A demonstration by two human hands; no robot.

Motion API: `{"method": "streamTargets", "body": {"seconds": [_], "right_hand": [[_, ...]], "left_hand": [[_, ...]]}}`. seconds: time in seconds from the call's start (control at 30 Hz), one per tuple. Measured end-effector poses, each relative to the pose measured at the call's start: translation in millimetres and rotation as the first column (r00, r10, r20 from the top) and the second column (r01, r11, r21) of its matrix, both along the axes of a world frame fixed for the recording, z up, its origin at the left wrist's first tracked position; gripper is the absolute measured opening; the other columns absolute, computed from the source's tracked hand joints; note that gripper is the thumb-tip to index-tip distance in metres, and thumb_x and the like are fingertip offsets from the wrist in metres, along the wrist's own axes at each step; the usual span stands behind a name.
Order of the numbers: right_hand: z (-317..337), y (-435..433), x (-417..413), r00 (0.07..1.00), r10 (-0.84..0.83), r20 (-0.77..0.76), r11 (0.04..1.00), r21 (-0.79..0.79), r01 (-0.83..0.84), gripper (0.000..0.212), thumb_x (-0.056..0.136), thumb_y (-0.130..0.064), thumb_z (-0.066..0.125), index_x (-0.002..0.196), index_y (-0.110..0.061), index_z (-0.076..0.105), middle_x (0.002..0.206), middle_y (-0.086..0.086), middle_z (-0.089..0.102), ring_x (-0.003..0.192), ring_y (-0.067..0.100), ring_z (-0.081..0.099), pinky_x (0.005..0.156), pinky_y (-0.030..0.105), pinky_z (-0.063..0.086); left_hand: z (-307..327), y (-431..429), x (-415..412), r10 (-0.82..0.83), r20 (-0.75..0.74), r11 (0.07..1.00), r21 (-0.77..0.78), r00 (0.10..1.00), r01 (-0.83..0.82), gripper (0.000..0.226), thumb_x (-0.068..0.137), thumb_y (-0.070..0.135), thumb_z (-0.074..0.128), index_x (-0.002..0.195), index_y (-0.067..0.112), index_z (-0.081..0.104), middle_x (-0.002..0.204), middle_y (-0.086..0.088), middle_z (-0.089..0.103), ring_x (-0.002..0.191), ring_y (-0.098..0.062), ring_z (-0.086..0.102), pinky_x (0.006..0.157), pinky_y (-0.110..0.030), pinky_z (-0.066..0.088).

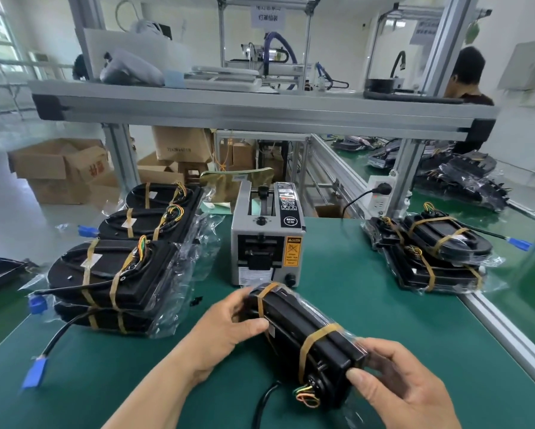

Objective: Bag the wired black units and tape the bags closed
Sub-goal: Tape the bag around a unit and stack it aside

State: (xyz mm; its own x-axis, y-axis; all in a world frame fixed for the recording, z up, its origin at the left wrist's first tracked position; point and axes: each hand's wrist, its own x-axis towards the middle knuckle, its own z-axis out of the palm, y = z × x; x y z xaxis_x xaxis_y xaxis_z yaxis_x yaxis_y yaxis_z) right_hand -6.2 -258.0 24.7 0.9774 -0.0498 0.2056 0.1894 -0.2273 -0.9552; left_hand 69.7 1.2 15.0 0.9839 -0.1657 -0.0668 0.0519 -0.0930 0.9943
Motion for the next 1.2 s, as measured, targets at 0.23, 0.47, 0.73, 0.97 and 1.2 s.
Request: {"method": "streamTargets", "body": {"seconds": [0.23,0.47,0.73,0.97,1.2], "right_hand": [[78,0,1,0.992,0.109,0.068,0.932,-0.355,-0.078,0.061,0.061,-0.067,0.079,0.118,-0.057,0.058,0.115,-0.039,0.062,0.110,-0.020,0.054,0.087,0.013,0.045],[107,73,64,0.969,0.245,-0.043,0.616,-0.764,-0.190,0.041,0.078,-0.048,0.071,0.116,-0.032,0.063,0.112,-0.016,0.065,0.105,0.005,0.060,0.092,0.027,0.050],[91,83,91,0.964,0.265,-0.036,0.597,-0.779,-0.193,0.004,0.085,-0.031,0.066,0.082,-0.029,0.068,0.081,-0.013,0.067,0.081,0.007,0.062,0.079,0.032,0.055],[89,85,101,0.956,0.284,-0.072,0.550,-0.804,-0.224,0.014,0.094,-0.026,0.053,0.084,-0.025,0.064,0.088,-0.008,0.066,0.085,0.012,0.061,0.079,0.033,0.054],[80,85,105,0.947,0.297,-0.122,0.596,-0.751,-0.283,0.015,0.097,-0.029,0.056,0.081,-0.028,0.056,0.085,-0.009,0.059,0.084,0.015,0.058,0.074,0.030,0.048]], "left_hand": [[-13,9,-11,0.038,0.044,0.999,-0.031,0.998,-0.036,0.060,0.072,0.025,0.085,0.126,0.029,0.059,0.119,0.016,0.070,0.113,-0.002,0.064,0.087,-0.010,0.049],[-15,7,-10,0.036,0.045,0.997,-0.066,0.998,-0.033,0.069,0.067,0.028,0.084,0.130,0.025,0.057,0.120,0.010,0.071,0.116,-0.007,0.064,0.090,-0.016,0.050],[-13,8,-12,0.036,0.052,0.998,-0.059,0.998,-0.033,0.074,0.065,0.033,0.086,0.132,0.027,0.055,0.122,0.015,0.069,0.118,-0.003,0.061,0.094,-0.016,0.048],[-9,9,-12,-0.006,0.080,0.998,-0.060,0.997,0.011,0.060,0.070,0.034,0.087,0.123,0.027,0.062,0.119,0.011,0.071,0.114,-0.004,0.064,0.091,-0.014,0.050],[27,4,-3,0.225,0.350,0.930,0.201,0.909,-0.307,0.045,0.064,0.054,0.077,0.106,0.041,0.066,0.108,0.024,0.066,0.104,0.003,0.060,0.085,-0.020,0.048]]}}
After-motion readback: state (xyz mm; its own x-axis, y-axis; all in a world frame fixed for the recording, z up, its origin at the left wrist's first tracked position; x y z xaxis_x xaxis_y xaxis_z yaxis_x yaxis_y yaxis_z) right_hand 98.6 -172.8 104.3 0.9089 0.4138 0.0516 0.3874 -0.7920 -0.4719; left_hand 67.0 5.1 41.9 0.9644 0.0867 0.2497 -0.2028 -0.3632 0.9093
